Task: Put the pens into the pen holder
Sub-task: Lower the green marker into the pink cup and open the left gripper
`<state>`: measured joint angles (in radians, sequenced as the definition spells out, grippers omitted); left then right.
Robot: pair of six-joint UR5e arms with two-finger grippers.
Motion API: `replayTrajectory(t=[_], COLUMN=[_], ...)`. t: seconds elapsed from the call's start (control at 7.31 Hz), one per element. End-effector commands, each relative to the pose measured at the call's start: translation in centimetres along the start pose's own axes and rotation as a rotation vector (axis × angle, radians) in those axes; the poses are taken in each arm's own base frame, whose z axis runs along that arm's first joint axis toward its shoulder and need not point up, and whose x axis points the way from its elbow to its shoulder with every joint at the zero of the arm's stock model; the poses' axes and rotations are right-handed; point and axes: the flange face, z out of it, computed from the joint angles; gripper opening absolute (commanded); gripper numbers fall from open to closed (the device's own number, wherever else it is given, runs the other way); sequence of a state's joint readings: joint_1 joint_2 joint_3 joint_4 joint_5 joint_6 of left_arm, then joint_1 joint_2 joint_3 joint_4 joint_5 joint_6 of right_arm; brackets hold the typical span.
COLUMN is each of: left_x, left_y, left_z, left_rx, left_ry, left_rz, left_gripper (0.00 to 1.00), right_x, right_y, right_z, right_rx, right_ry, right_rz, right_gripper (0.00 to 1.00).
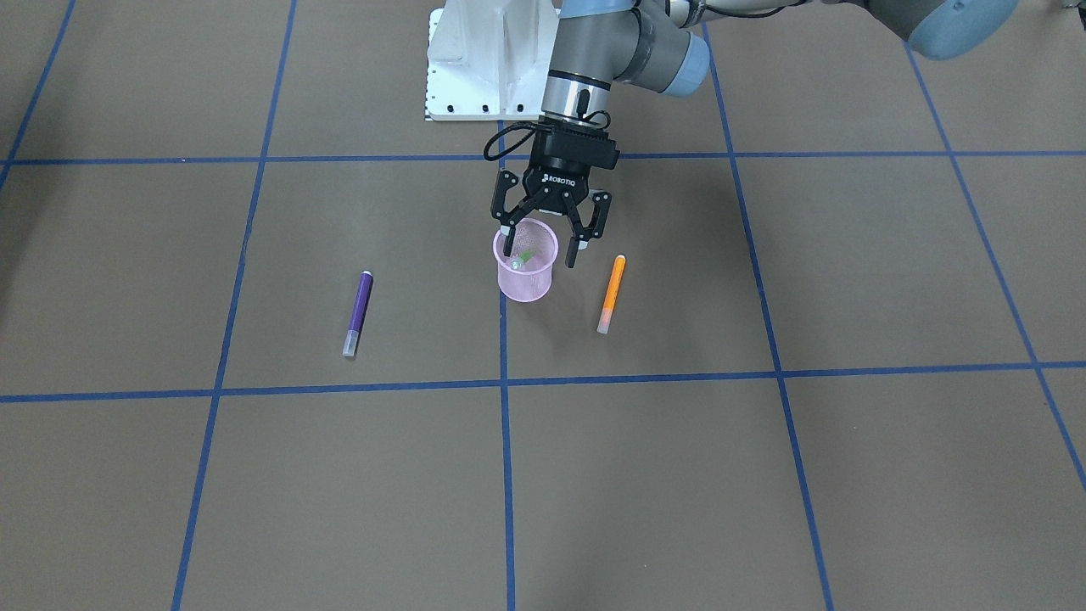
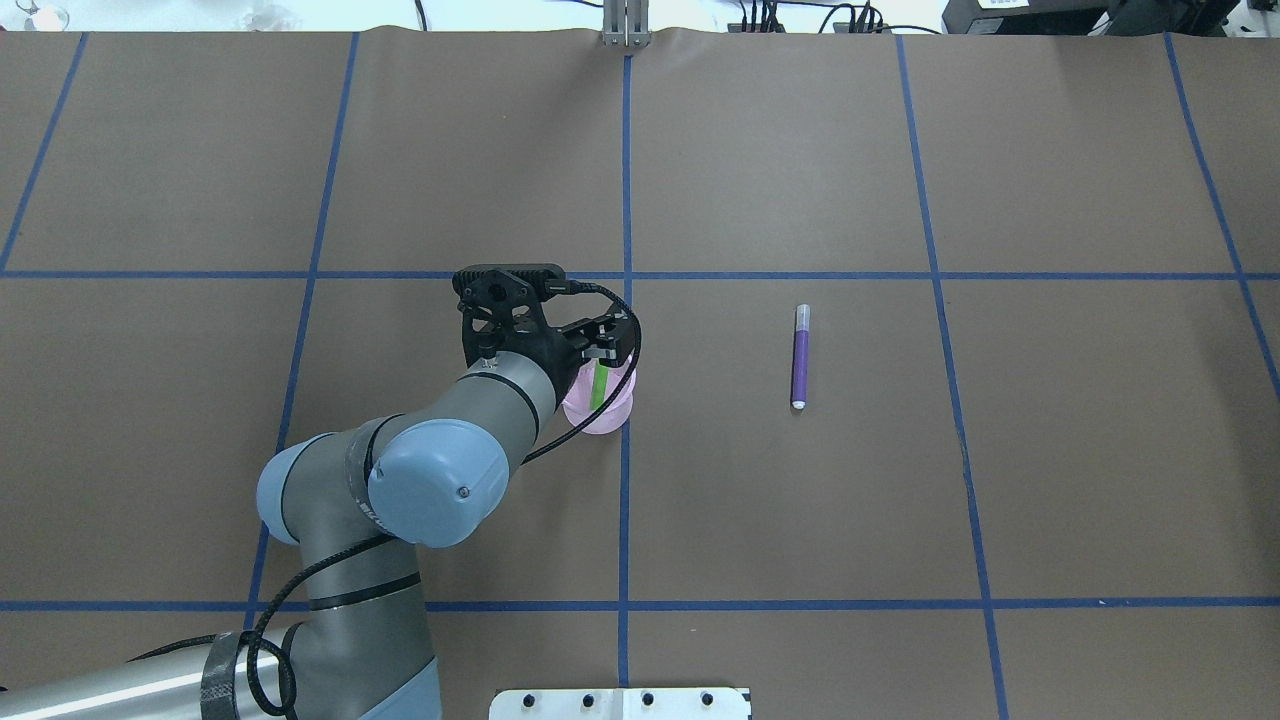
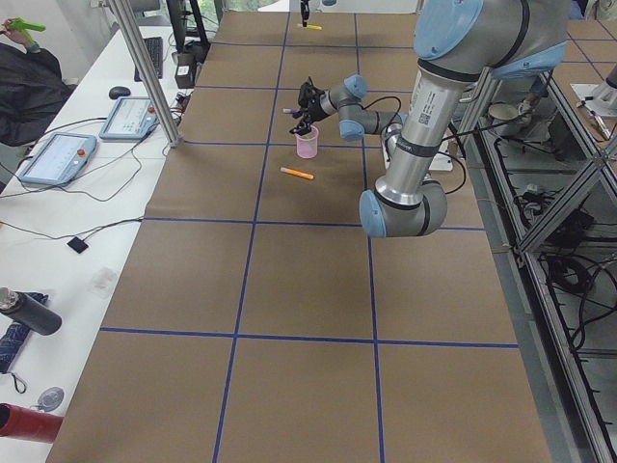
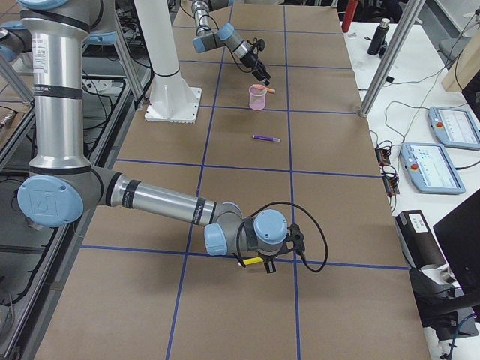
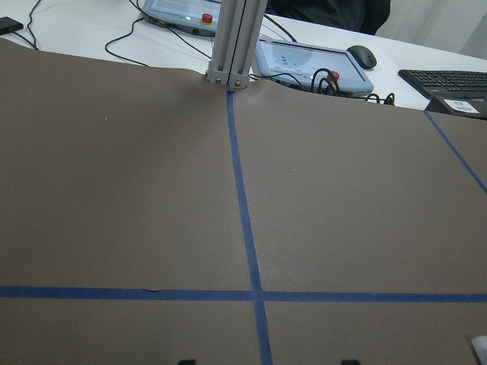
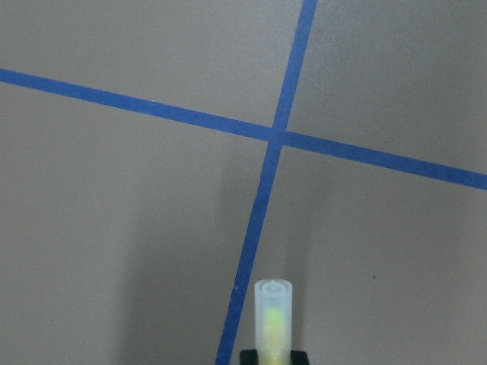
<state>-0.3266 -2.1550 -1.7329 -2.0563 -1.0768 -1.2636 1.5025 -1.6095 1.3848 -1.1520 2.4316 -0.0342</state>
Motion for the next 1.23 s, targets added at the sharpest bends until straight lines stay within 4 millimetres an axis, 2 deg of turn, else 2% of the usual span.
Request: replayTrajectory(t=[0.0,0.27,0.41,0.68,0.82,1.09], left_x=[-0.2,-0.5,-0.4,-0.5,-1.5,-5.1], left_y=[-0.6,-0.6,-0.6,-1.0,-2.2,-6.7], left_z=[-1.4,-1.3,-1.4,-1.3,-0.6,1.2], left_rx=[-0.053,-0.053,-0.053,-0.062,-0.12,-0.317], left_ry=[0.031,0.028,0.031,0.034,0.036,-0.039], left_rz=[-0.007,-0.006,-0.008,0.042,0.039,0.033], left_gripper=[1.0,1.0,1.0,1.0,1.0,0.99], right_x=[-0.8,-3.7,-5.9,-11.3,-12.9,-14.6], right_y=[-1.2,-2.8,-4.4,-6.7,-7.7,-8.6], right_z=[-3.0,-5.9,-7.6,-12.2,-13.7,-15.0], right_rx=[0.063,0.122,0.156,0.244,0.29,0.374], right_ry=[0.009,0.005,-0.025,-0.054,-0.057,-0.078], right_rz=[-0.016,-0.06,-0.098,-0.118,-0.16,-0.161], right_gripper=[0.0,0.0,0.0,0.0,0.0,0.0])
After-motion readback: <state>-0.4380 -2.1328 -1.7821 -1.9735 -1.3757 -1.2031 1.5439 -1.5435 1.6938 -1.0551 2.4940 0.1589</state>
